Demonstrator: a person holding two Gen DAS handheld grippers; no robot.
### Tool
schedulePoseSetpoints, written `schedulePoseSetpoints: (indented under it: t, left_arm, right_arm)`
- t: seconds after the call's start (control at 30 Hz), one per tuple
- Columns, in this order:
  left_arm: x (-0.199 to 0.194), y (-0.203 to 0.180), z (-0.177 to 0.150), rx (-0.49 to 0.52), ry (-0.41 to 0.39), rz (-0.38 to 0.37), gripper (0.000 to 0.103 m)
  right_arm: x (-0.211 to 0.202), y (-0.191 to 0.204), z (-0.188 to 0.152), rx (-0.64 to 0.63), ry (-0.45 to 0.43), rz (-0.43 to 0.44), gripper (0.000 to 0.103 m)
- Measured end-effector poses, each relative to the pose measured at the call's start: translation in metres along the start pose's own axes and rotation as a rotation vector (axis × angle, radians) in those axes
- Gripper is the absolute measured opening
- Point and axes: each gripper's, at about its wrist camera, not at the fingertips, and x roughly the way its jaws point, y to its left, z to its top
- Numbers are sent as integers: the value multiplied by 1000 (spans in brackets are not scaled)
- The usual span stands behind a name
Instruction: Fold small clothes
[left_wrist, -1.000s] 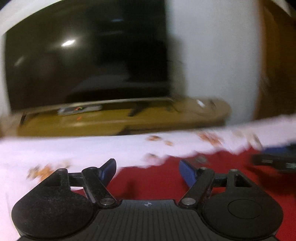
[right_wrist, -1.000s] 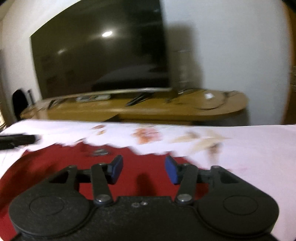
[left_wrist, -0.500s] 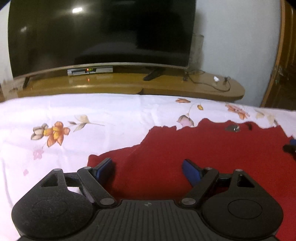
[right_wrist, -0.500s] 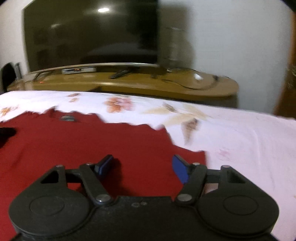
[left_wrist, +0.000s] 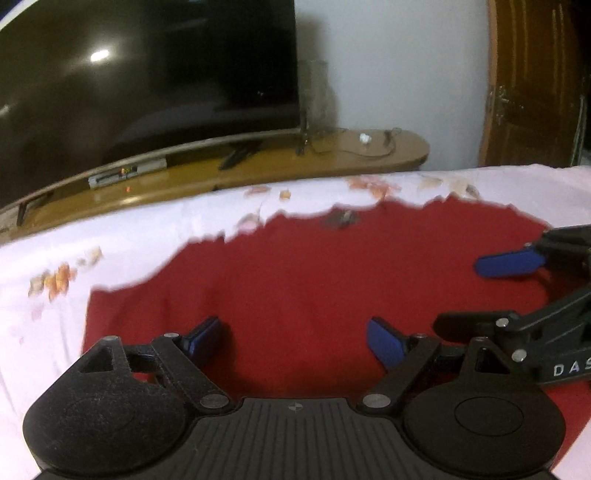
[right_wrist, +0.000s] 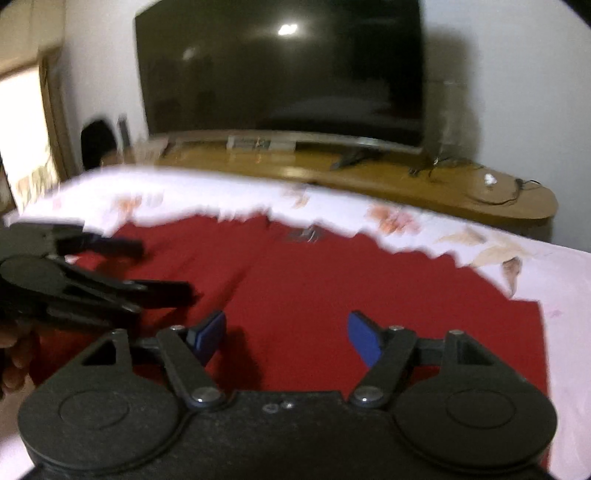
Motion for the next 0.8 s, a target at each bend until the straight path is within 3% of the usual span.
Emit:
schedulePoseSetpoints:
  t: [0.1, 0.23, 0.37, 0.43, 0.5, 0.6, 0.73, 0.8]
  left_arm:
    - [-5, 26, -11, -70, -20, -35, 93]
    - [-22, 36, -23, 0, -29, -8, 93]
    - [-29, 69, -34, -128, -31, -20, 94]
    - [-33, 66, -29, -130, -17, 8, 94]
    - [-52, 52, -25, -94, -57, 8, 94]
    - [-72, 26, -28, -56, -89, -18, 94]
    - [-69, -2, -47, -36, -24, -22, 94]
    - [-64, -8, -59, -27, 23, -1, 94]
  right_arm:
    - [0, -7, -8, -11, 9, -17, 76]
    - [-21, -42, -21, 25, 10, -74, 75]
    - [-40, -69, -36, 58, -2, -127, 75]
    - [-45, -71, -36, 88, -3, -126, 74]
    - [-54, -60, -31, 110, -19, -139, 74]
    - [-70, -29, -32, 97, -63, -77, 75]
    - [-66, 22, -42, 44, -44, 4, 75]
    - [-59, 41, -47, 14, -14, 3, 75]
